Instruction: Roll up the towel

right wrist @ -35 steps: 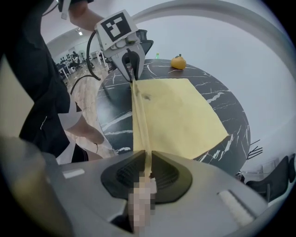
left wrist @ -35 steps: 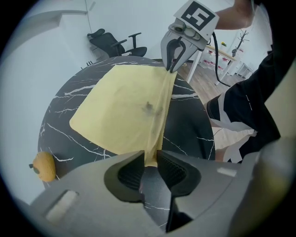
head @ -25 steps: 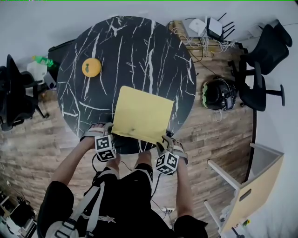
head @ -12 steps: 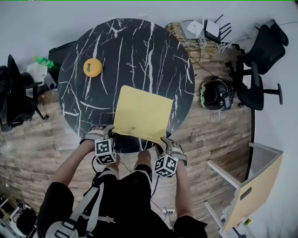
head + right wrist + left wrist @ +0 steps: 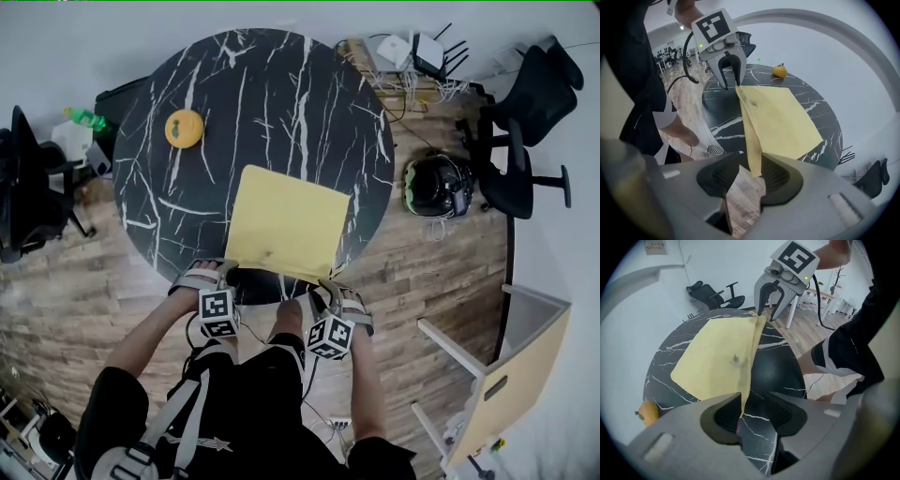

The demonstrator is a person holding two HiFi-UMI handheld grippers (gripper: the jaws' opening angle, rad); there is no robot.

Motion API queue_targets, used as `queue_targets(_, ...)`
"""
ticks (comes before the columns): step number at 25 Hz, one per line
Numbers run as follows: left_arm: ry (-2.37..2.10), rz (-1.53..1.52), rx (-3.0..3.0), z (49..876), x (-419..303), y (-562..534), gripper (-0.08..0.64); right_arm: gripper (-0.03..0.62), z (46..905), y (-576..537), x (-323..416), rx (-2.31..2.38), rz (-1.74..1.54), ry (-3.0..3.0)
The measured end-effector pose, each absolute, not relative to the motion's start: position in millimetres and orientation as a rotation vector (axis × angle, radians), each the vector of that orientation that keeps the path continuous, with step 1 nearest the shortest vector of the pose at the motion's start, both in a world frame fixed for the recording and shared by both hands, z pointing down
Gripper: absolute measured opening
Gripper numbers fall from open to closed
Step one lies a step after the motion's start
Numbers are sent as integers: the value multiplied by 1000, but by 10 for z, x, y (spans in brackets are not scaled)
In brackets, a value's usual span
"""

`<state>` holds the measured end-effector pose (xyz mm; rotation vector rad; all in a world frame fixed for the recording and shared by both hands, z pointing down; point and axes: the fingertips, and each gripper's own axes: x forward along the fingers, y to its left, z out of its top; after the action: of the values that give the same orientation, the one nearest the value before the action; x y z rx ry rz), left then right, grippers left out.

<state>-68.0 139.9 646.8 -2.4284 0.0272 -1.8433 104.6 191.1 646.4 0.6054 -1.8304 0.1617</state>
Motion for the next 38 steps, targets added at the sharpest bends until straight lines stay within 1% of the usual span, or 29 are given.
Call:
queue_targets(2, 45, -1845, -2419, 6502, -684, 1355, 158, 147, 6513, 1911, 1055, 601, 161, -1826)
queue_targets(8, 82, -1862, -2384, 6551, -720, 1176, 155, 136, 6609, 1867, 1056, 576, 157, -1821)
queue_targets(11, 74, -1860, -2348, 6580, -730, 1122, 138, 129, 6626, 1863, 1046, 556, 175, -1825)
queue_targets(13, 60, -1864, -2319, 6606, -745, 1103, 109, 123, 6632, 1863, 1041, 548, 191, -1830)
queue_targets(22, 2, -1872, -2287, 6609, -743, 1114, 84, 100, 6648, 1897, 1027, 510, 249, -1828)
queue_targets(23, 8, -1867, -2272, 6602, -743, 1094, 48, 95, 6648, 1898, 1023, 506, 251, -1826)
queue_targets(24, 13, -1864, -2260, 6598, -742, 1078, 40, 93, 6649, 1902, 1021, 502, 252, -1824)
queue_targets(28, -4, -1865, -2253, 6603, -736, 1071, 38, 85, 6654, 1891, 1023, 501, 256, -1814)
queue_targets(29, -8, -1863, -2251, 6604, -735, 1068, 38, 53, 6654, 1872, 1031, 508, 250, -1809)
queue_targets(30, -11, -1860, -2248, 6604, -735, 1066, 38, 37, 6655, 1855, 1039, 512, 243, -1805)
queue_targets(38, 13, -1841, -2251, 6610, -745, 1082, 28, 25, 6653, 1837, 1044, 542, 232, -1821)
